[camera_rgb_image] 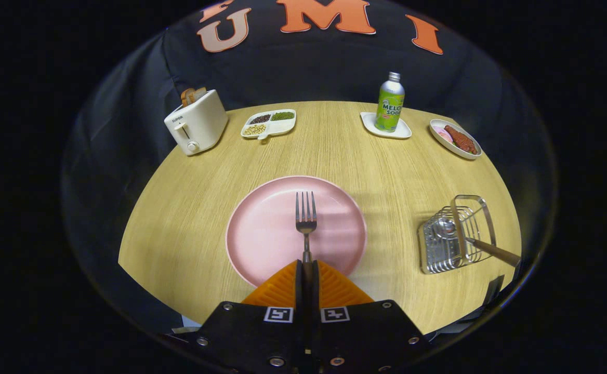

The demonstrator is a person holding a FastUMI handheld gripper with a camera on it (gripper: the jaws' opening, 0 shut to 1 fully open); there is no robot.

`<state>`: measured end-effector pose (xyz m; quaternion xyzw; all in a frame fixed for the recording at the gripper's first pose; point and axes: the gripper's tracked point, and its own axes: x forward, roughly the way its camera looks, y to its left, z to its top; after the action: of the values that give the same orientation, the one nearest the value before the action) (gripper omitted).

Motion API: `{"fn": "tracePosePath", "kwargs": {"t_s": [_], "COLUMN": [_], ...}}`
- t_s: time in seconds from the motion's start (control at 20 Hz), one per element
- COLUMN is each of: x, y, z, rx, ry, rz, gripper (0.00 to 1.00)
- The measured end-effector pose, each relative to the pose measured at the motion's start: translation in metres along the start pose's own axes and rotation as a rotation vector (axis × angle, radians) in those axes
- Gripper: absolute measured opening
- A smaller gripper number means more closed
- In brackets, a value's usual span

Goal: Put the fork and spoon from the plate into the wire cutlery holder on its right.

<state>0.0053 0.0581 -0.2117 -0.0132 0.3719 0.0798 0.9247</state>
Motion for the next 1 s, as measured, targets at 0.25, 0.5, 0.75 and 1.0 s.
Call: {"fn": "tracePosePath", "kwargs": {"t_s": [0.25,0.5,0.75,1.0], "x": [-0.022,-0.046,-0.071,-0.087], "y": [-0.037,-0.076,-0.120,-0.153], "z": [-0.001,0.005,0.015,0.017], "rx": [-0.015,-0.023,-0.042,-0.048], "ry": [0.032,0.059,0.092,0.168], "rz": [-0.019,-0.052,-0.100,-0.119], "gripper": [0.05,0.05,0.05,0.05]}}
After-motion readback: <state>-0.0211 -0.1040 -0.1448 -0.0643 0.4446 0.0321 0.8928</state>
